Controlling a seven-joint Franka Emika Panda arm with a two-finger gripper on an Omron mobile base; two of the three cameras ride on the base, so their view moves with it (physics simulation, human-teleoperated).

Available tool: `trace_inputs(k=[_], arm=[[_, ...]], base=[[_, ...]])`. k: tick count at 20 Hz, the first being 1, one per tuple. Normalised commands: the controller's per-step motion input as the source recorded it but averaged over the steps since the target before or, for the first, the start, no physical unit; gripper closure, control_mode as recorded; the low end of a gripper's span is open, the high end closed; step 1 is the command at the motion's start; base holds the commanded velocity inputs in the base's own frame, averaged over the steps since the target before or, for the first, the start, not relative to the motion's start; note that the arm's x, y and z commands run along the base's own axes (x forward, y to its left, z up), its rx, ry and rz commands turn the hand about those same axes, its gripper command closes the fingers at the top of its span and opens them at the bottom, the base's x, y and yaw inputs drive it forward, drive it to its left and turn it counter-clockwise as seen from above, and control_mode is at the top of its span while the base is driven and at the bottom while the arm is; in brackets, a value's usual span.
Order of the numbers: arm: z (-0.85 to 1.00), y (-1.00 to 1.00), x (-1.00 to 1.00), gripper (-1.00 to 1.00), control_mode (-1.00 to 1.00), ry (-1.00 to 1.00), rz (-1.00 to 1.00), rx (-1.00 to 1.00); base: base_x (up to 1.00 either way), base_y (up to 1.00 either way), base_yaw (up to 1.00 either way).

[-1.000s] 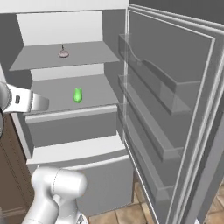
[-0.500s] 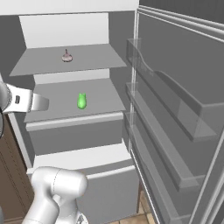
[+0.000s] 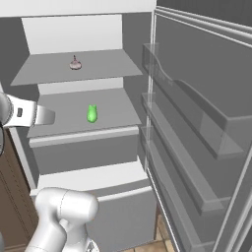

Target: Retrieve the bottle and the shaker from the cabinet and place them next to the mixing bowl on the counter. Then add garlic from the fridge to the mixing bowl.

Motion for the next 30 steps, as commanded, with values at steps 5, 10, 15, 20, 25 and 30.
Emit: trace_inputs(k=[5, 10, 15, 20, 25, 30], arm=[[0.00, 0.00, 0.00, -1.00, -1.00, 0.00, 0.00, 0.00], [0.00, 0.00, 0.07, -1.00, -1.00, -0.08, 0.02, 0.00], [0.00, -0.18, 0.22, -1.00, -1.00, -0.06, 0.14, 0.00], [0.11, 0.01, 0.00, -1.00, -1.00, -0.05, 0.21, 0.00], [0.33, 0.08, 0.02, -1.00, -1.00, 0.00, 0.15, -0.01], [0.60, 0.07, 0.00, -1.00, -1.00, 0.00, 0.02, -0.07]], base=[[0.00, 0.00, 0.00], [0.00, 0.00, 0.00], [0.00, 0.00, 0.00], [0.00, 0.00, 0.00], [0.00, 0.00, 0.00], [0.00, 0.00, 0.00]])
